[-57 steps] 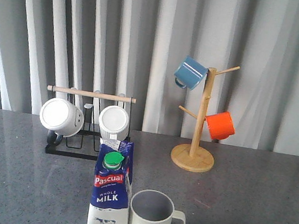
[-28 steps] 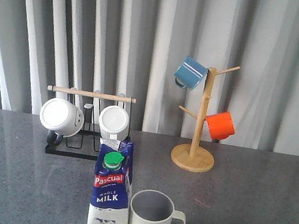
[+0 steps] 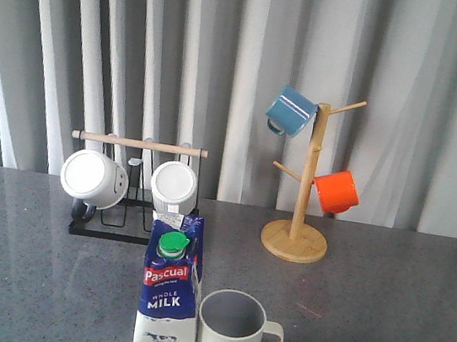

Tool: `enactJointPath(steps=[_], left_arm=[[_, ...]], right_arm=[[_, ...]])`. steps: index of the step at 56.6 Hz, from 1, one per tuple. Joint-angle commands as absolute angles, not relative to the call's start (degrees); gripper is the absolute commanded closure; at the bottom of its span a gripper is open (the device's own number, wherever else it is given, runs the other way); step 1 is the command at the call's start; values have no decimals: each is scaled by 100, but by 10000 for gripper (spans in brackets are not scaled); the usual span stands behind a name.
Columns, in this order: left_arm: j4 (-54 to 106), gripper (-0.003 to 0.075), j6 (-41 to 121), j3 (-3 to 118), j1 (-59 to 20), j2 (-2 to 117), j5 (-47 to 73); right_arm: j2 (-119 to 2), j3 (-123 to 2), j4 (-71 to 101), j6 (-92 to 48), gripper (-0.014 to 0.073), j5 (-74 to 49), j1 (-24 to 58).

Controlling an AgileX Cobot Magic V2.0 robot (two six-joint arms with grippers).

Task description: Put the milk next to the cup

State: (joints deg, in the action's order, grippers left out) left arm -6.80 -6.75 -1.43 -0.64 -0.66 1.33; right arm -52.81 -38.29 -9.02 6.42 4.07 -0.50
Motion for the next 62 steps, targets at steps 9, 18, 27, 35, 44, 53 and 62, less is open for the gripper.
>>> enactJointPath(steps=[9, 18, 27, 35, 44, 53, 62], left_arm=[[-664, 726, -719, -15, -58, -138, -351], [-664, 726, -719, -15, -58, -138, -351], [-664, 726, -719, -15, -58, -138, -351], [-664, 726, -719, -15, -58, -138, -351], [-664, 726, -719, -15, -58, -138, -351], [-664, 726, -719, -15, -58, -138, -351], [-664, 726, -719, -15, -58, -138, -351]], right_arm=[[-5230, -3996, -921, 628, 602, 778, -79], [-5230, -3996, -921, 628, 602, 778, -79], [-5230, -3996, -921, 628, 602, 778, -79], [-5230, -3996, -921, 628, 602, 778, -79], [-5214, -3996, -921, 628, 602, 779, -79], [-4685, -3769, -946, 612, 602, 579, -85], [-3533, -2771, -892, 612, 602, 621, -85]])
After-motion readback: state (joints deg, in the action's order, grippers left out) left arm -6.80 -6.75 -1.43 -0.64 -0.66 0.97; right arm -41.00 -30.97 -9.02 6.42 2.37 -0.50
